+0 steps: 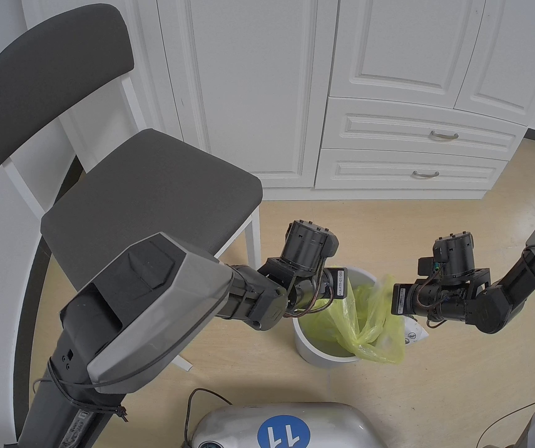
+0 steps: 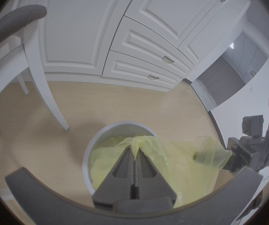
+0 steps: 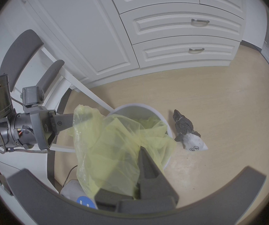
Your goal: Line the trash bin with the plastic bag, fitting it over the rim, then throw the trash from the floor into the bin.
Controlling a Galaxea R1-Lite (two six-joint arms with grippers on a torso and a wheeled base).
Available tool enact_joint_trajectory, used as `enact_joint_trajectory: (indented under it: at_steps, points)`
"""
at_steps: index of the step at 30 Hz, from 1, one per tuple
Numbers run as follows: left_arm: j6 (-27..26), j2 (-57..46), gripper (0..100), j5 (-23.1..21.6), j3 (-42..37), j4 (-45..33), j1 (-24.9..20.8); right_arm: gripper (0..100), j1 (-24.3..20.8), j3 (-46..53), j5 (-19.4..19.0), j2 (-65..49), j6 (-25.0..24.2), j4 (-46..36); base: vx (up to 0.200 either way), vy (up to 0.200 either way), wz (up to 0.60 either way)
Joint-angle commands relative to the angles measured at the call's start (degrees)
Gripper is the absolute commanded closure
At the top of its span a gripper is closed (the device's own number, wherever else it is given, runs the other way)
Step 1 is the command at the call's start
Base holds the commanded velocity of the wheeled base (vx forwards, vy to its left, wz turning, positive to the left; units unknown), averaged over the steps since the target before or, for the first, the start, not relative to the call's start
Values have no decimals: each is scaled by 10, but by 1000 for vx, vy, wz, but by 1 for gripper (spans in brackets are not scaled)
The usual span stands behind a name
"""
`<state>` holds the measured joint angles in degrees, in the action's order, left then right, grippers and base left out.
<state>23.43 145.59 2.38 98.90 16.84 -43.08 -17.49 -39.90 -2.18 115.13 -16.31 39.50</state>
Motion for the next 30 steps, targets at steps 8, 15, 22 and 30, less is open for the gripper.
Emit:
enact_joint_trajectory:
  at_steps: [8,15,22,30]
  points:
    - [6,34,100,1,8,0,11,100,0,15,0,70,1,56,0,0,0]
    - [2,46,100,3,8,0,19,100,0,16,0,88,1,77,0,0,0]
    - [0,15,100,40,-18,-14,20,100,2,15,0,91,1,85,0,0,0]
    - [11,-42,100,61,-46,-69,33,100,26,8,2,77,1,78,0,0,0]
